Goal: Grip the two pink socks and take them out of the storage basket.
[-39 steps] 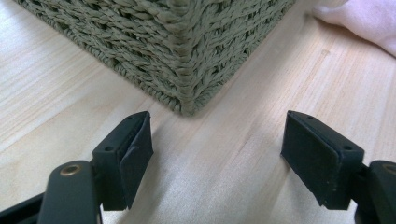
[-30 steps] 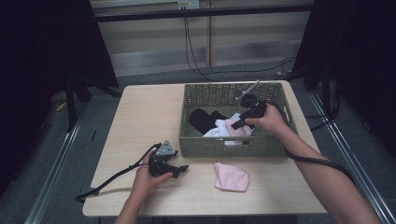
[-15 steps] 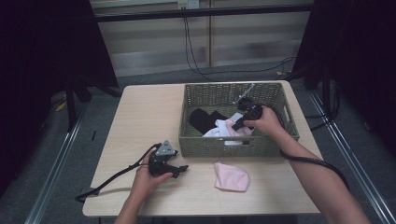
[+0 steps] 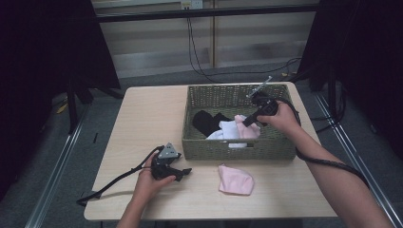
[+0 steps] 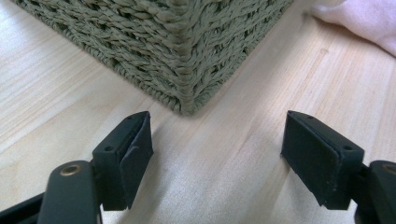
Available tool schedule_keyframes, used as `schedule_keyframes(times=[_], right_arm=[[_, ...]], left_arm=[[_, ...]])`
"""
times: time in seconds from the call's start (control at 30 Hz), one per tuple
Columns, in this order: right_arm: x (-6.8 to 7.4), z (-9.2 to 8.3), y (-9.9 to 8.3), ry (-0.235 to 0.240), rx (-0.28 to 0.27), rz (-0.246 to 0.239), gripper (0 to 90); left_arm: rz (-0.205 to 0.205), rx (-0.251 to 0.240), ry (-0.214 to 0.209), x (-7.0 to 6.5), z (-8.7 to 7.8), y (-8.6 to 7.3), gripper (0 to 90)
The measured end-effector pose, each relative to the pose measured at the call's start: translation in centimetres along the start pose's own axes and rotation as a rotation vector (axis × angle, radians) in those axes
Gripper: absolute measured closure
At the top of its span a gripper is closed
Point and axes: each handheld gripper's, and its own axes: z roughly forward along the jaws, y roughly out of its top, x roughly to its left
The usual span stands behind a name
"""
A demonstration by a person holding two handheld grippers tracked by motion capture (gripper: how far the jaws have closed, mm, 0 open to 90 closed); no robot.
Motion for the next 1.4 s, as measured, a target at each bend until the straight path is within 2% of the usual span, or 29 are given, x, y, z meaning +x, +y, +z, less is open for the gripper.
schedule_keyframes(times=[0.33, 0.67, 0.93, 1.4], right_arm=[[0.8, -2.3, 0.2, 0.021, -0.003, -0.036, 84.6], [1.3, -4.3, 0.4, 0.04, -0.015, -0.036, 84.6], [1.7, -5.4, 0.7, 0.033, 0.0, -0.049, 84.5], [3.5, -7.1, 0.5, 0.052, -0.03, -0.114, 84.5]], left_arm=[[0.001, -0.001, 0.001, 0.0, 0.0, 0.0, 24.2], [0.001, -0.001, 0.001, 0.0, 0.0, 0.0, 24.2], [0.001, -0.001, 0.001, 0.0, 0.0, 0.0, 24.2], [0.0, -0.001, 0.0, 0.0, 0.0, 0.0, 24.2]])
